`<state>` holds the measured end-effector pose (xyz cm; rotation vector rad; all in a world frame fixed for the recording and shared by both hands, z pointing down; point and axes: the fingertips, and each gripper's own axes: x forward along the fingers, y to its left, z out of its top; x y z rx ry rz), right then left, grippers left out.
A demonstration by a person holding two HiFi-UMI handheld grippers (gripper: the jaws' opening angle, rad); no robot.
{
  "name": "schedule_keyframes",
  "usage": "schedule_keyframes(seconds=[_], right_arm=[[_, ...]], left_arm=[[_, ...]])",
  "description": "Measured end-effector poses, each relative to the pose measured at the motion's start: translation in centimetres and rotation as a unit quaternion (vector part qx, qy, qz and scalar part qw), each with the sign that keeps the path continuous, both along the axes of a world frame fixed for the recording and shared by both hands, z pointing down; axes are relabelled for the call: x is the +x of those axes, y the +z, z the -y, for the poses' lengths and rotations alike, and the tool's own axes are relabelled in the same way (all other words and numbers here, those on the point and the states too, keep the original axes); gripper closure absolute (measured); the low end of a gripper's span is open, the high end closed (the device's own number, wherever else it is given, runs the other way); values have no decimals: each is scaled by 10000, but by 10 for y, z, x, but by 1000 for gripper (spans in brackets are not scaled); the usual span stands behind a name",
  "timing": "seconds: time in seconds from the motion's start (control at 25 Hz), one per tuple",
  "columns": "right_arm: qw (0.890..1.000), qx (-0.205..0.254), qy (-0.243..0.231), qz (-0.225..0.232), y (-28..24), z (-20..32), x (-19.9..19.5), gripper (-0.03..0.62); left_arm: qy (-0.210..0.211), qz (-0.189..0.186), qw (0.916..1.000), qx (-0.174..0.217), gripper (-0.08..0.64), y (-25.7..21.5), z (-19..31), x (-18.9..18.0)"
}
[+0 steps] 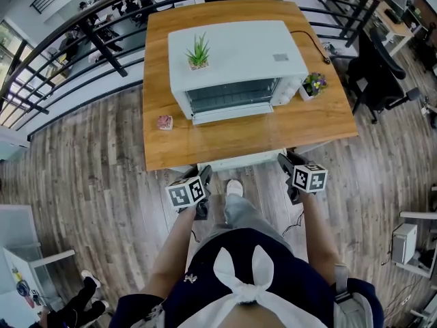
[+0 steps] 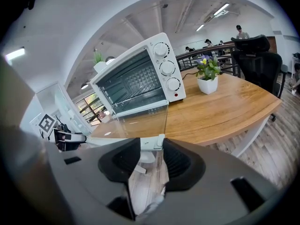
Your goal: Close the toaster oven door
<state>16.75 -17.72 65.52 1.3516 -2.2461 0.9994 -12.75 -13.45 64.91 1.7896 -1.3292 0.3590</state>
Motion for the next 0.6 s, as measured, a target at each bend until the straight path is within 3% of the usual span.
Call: schedule_keyframes(seconds=[0.6], right_arm=[[9997, 195, 56, 153, -16, 4, 0, 431]], left_arm=[[-187, -182, 9995, 179, 359, -15, 5, -2]])
